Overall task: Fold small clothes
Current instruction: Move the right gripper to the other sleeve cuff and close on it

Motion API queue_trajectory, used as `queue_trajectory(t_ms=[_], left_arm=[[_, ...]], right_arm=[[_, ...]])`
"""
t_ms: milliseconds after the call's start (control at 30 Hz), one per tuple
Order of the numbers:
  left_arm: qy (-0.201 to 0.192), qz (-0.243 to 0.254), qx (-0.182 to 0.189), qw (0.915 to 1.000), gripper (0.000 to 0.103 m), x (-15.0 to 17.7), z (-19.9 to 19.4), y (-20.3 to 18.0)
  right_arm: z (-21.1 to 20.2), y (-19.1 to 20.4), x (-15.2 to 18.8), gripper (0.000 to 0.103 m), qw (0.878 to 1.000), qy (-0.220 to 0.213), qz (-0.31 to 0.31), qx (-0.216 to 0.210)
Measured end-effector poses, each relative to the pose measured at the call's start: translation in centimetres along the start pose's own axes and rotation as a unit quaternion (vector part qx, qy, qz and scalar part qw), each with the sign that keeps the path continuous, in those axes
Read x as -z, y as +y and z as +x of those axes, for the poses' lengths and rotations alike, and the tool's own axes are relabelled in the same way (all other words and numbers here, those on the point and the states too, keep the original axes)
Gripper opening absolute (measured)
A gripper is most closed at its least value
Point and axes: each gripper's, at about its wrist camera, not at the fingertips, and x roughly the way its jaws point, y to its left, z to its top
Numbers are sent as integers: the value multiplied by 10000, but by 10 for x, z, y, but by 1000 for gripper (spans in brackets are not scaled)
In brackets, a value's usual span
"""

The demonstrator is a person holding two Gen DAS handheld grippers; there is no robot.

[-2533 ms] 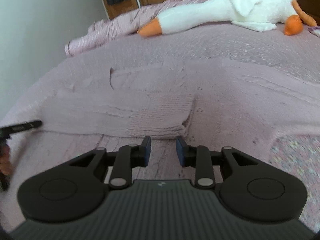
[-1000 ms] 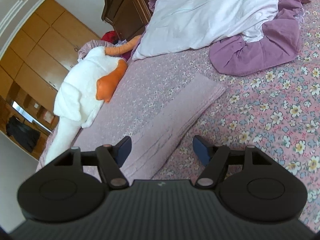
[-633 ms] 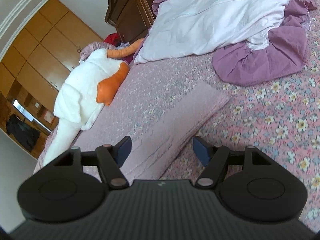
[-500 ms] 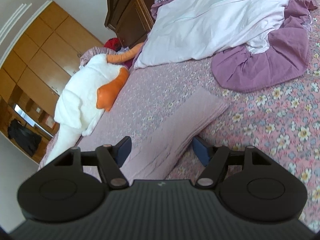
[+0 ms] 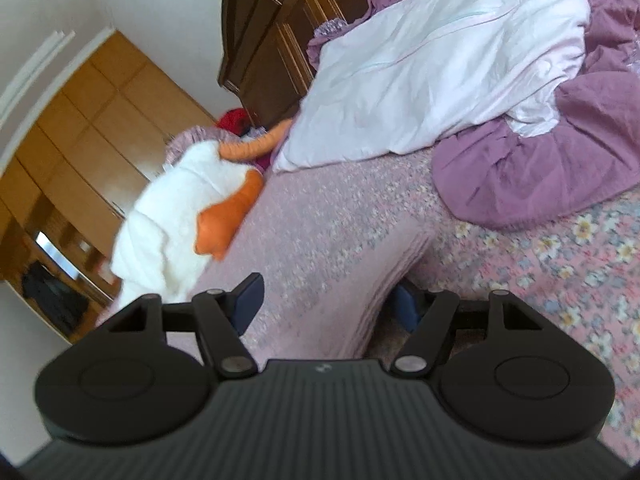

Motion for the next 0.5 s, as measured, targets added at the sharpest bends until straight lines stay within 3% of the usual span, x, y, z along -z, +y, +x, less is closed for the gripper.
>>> queue_trajectory(t_ms=[100,200,333,400,500], left_arm=[[38,6,95,9999,103,2,4,5],[-14,-41,25,10000,103,1,10,10],[-181,40,-199,9996,103,-7,21,22],[-139,-42,-296,9995,103,-11,28,29],[-185,-119,-445,9988,103,-12,33,37]], right_arm=[[6,1,0,66,9999,26,-108,9],[9,5,2,51,9993,19,-236,298],[9,-6,0,10,9976,-82,128,680],[6,-11,1,8,9971,-159,332,661],[4,-6,3,10,9968,-156,155,763]])
